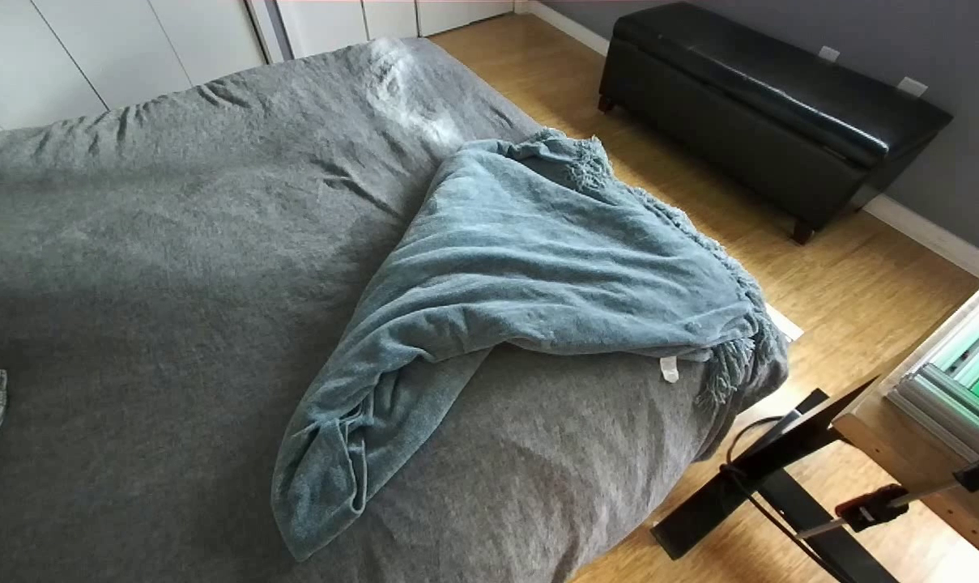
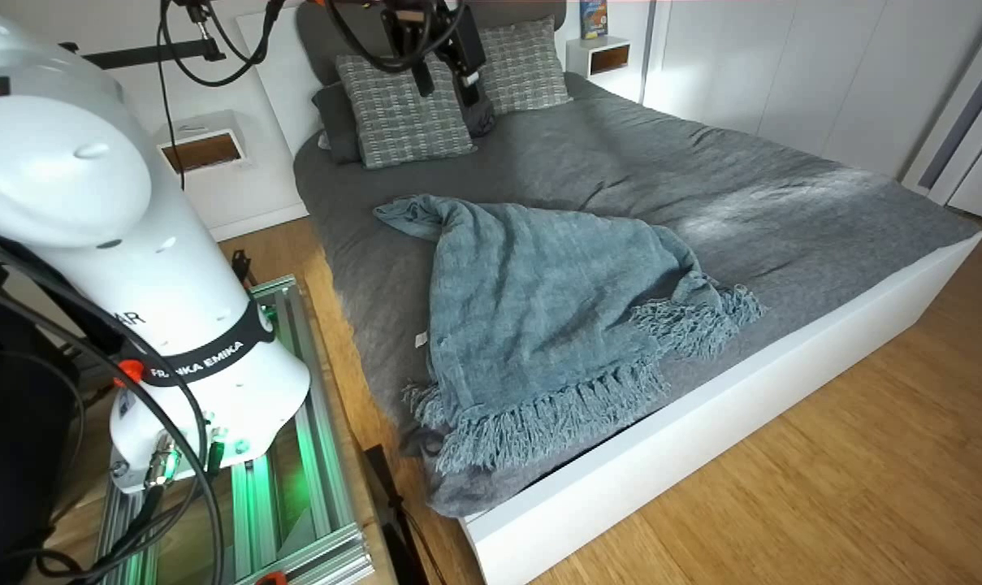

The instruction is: Pull the blue blanket to the right and fold it in half towards the left

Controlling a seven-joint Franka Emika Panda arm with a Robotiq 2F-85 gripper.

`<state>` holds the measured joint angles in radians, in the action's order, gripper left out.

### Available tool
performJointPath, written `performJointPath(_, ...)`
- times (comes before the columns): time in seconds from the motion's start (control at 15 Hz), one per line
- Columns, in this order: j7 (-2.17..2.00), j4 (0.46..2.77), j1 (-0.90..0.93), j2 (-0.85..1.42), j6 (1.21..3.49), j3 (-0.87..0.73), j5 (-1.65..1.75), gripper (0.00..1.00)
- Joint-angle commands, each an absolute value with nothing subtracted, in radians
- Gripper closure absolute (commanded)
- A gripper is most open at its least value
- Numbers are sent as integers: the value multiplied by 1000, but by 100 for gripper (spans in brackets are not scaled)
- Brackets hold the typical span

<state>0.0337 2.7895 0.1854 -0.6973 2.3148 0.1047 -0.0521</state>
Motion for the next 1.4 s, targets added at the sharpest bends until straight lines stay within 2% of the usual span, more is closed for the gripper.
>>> performJointPath(0.0,65,2783,188,-656,2346,69,-71,0)
performJointPath(0.27,105,2765,167,-486,2437,8,-77,0)
performJointPath(0.6,157,2717,145,-184,2664,-54,-102,0)
performJointPath(0.8,269,2677,169,7,2796,-87,-250,0)
performJointPath(1.13,568,2530,83,314,2924,19,-631,0)
performJointPath(1.33,667,2415,6,480,2993,72,-691,0)
